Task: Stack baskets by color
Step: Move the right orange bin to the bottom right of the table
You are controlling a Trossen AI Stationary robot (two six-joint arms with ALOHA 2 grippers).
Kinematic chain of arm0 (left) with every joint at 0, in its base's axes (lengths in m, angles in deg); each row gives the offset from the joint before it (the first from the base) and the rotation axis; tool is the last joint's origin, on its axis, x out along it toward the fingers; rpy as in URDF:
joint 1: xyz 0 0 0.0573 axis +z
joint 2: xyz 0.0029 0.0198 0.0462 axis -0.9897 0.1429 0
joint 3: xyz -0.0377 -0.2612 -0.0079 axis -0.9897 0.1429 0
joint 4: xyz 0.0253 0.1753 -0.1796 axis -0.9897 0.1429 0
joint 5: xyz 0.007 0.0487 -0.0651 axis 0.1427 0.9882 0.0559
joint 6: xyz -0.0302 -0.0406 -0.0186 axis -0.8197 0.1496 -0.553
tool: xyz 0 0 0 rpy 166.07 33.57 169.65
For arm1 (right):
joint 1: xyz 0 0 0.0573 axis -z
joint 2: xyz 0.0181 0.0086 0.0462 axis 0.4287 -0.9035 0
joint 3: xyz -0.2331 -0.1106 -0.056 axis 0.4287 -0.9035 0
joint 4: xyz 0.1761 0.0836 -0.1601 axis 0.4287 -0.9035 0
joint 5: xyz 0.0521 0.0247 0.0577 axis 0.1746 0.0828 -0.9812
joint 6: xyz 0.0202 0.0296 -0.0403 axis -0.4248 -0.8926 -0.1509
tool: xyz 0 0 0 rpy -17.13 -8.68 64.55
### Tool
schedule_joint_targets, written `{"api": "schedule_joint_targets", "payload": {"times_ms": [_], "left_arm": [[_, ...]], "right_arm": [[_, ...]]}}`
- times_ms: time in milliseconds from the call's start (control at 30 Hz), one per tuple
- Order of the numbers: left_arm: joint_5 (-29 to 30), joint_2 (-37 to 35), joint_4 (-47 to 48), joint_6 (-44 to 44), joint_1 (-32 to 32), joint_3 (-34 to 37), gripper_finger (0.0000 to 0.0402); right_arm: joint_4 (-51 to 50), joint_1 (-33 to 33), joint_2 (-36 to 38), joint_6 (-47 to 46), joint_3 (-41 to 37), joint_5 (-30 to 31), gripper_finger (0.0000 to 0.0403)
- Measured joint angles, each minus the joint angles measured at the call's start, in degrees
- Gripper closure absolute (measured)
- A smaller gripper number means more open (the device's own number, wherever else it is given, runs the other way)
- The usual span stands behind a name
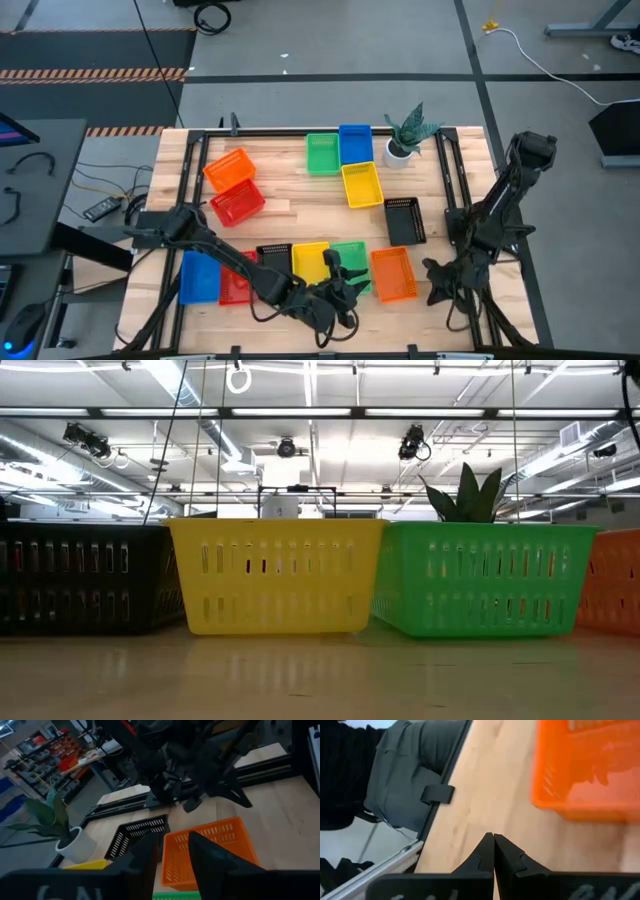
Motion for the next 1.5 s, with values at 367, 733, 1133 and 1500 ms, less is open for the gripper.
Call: {"api": "schedule_joint_targets", "payload": {"times_ms": [367,733,1133,1500], "left_arm": [[1.3,0.0,0.0,0.0,-0.6,0.0,0.0285],[1.3,0.0,0.1,0.0,-0.5,0.0,0.0285],[1.3,0.0,0.2,0.0,-0.6,0.0,0.0285],[1.3,0.0,0.2,-0.3,-0.5,0.0,0.0285]], "right_arm": [[0.4,-0.1,-14.5,1.8,7.3,9.8,0.04],[0.9,2.5,-15.5,4.4,7.5,13.9,0.0399],[5.8,0.5,-9.3,13.3,7.5,6.2,0.0399],[-17.9,-0.4,-8.1,-9.2,7.5,9.1,0.0399]]}}
